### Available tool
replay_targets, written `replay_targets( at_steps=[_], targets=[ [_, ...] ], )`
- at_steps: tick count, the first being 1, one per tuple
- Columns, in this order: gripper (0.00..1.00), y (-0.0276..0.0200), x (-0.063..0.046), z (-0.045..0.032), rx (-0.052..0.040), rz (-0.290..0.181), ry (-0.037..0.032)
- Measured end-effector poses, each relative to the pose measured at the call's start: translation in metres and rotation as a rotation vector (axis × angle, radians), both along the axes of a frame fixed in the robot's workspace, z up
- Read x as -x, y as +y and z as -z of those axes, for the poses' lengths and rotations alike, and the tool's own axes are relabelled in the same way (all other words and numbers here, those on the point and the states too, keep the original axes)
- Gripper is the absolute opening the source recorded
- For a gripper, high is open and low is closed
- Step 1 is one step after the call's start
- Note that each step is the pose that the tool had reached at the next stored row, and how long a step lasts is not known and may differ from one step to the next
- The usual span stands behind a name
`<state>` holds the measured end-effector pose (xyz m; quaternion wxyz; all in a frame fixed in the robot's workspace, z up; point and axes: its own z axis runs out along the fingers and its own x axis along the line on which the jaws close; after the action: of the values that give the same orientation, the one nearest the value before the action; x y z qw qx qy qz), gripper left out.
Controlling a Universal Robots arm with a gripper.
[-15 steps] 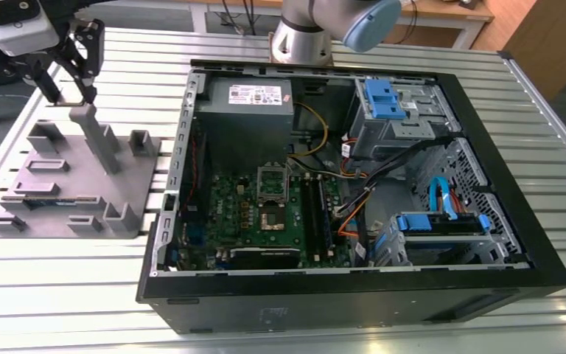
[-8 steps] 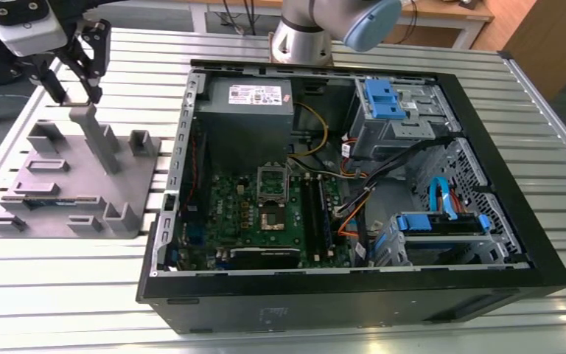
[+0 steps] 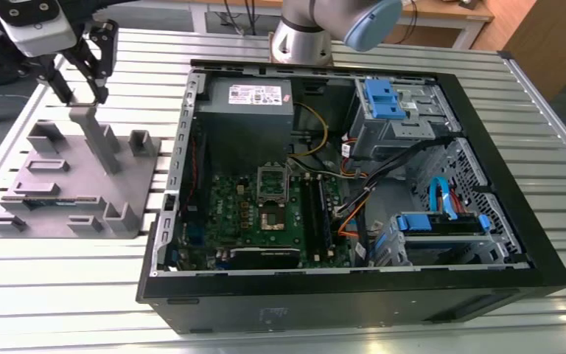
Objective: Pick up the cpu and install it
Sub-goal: 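Pick up the cpu and move it towards the insertion slot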
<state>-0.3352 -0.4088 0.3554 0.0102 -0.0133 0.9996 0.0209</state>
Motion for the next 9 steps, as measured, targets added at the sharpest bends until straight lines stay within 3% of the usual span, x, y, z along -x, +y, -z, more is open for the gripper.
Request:
replay_targets(
  at_steps=[9],
  targets=[
    [0.47, 0.0, -0.0079, 0.0, 0.0, 0.0, 0.0]
  ],
)
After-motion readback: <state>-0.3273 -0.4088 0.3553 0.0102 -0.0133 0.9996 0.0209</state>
